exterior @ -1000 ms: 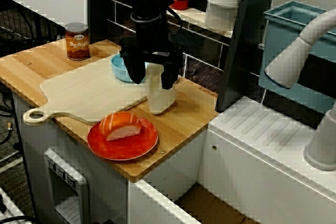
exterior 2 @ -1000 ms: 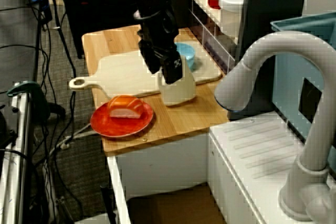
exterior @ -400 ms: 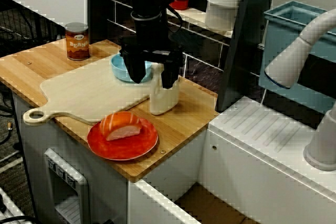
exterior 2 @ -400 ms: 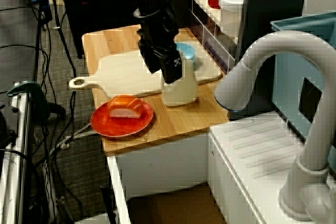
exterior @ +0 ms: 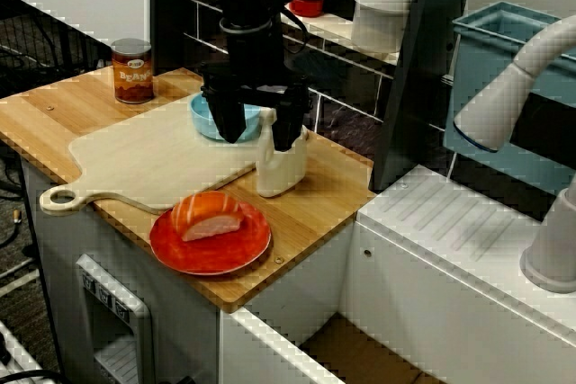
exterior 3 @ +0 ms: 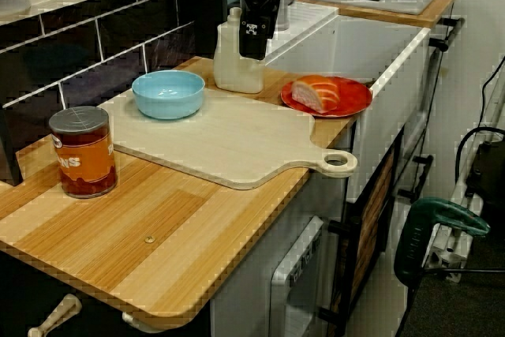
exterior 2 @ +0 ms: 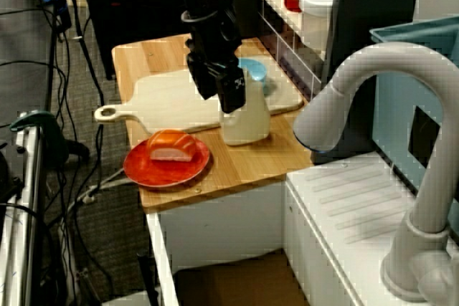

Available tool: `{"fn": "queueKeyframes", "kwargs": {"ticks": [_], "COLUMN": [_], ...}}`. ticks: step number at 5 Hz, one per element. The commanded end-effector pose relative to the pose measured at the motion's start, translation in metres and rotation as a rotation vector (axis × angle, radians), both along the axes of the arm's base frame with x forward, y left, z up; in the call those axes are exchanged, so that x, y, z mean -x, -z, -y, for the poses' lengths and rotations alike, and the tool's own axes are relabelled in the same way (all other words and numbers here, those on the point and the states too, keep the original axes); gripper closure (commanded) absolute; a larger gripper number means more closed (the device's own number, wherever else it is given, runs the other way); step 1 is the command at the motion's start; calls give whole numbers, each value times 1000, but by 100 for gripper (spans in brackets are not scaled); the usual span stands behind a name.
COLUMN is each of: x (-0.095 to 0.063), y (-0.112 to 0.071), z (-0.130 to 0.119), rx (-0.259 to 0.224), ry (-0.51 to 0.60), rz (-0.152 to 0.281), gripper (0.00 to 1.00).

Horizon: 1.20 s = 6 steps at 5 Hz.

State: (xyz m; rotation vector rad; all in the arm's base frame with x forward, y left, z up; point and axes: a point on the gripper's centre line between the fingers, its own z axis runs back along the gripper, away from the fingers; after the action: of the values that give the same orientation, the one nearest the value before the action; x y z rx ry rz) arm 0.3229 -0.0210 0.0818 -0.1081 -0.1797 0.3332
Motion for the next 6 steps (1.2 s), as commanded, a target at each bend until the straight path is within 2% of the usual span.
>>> {"fn": "queueKeyframes", "kwargs": {"ticks": [1, 3, 4, 5, 6], "x": [1, 19, 27, 40, 52], "y": [-20, -21, -20, -17, -17], "z": [-10, -9, -10, -11, -13], "rx": [8, 21, 22, 34, 49], "ry": [23, 58, 78, 129, 250], "rz": [68, 67, 80, 89, 97], "gripper": [0, 0, 0, 0, 0]}}
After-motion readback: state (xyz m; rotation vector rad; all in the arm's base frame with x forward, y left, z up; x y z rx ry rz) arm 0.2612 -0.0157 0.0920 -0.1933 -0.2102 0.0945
